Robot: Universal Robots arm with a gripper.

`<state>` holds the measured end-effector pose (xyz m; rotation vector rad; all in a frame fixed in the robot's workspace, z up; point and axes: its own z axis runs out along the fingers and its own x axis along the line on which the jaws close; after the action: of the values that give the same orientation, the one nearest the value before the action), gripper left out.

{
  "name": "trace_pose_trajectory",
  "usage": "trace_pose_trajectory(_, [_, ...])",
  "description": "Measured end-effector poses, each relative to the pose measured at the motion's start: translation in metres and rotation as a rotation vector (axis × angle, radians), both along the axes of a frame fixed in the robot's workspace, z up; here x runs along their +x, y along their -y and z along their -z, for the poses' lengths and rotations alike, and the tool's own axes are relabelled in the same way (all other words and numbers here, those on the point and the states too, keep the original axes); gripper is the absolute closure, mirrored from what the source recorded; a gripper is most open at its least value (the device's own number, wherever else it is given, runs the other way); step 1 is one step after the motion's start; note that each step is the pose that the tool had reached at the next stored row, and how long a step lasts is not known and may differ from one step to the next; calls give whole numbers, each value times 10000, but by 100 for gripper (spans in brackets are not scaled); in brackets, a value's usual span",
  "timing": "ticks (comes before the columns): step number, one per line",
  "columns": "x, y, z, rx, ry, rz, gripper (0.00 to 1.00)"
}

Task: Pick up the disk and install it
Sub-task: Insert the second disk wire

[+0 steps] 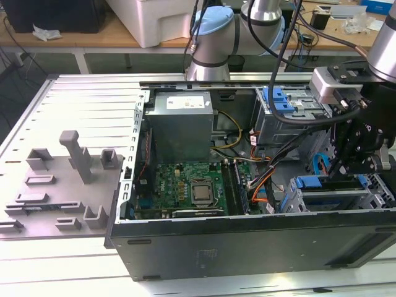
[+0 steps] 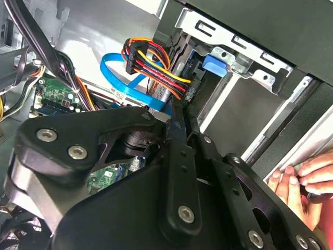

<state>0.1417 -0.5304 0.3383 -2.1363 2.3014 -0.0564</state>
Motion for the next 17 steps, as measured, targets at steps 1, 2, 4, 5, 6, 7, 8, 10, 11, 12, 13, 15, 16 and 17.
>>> trace_pose_trajectory(1, [0,0,1,0,0,0,84])
trace_pose_trajectory(2, [0,0,1,0,0,0,84])
trace_pose_trajectory(4, [0,0,1,0,0,0,84])
trace_pose_trajectory(5, [0,0,1,0,0,0,84])
trace_pose_trajectory(6, [0,0,1,0,0,0,84])
trace_pose_trajectory(7, [0,0,2,0,1,0,84])
trace_pose_trajectory(8, [0,0,4,5,0,1,84])
trace_pose_trajectory(10, [0,0,8,13,0,0,77])
trace_pose_trajectory(11, [0,0,7,9,0,0,77])
trace_pose_trajectory(12, [0,0,4,2,0,0,70])
trace_pose_trajectory(13, [0,0,4,2,0,0,70])
trace_pose_trajectory(15, [0,0,-3,0,0,0,70])
trace_pose_trajectory(16, [0,0,-24,1,1,0,70])
trace_pose_trajectory(17, [0,-2,-40,-1,0,0,70])
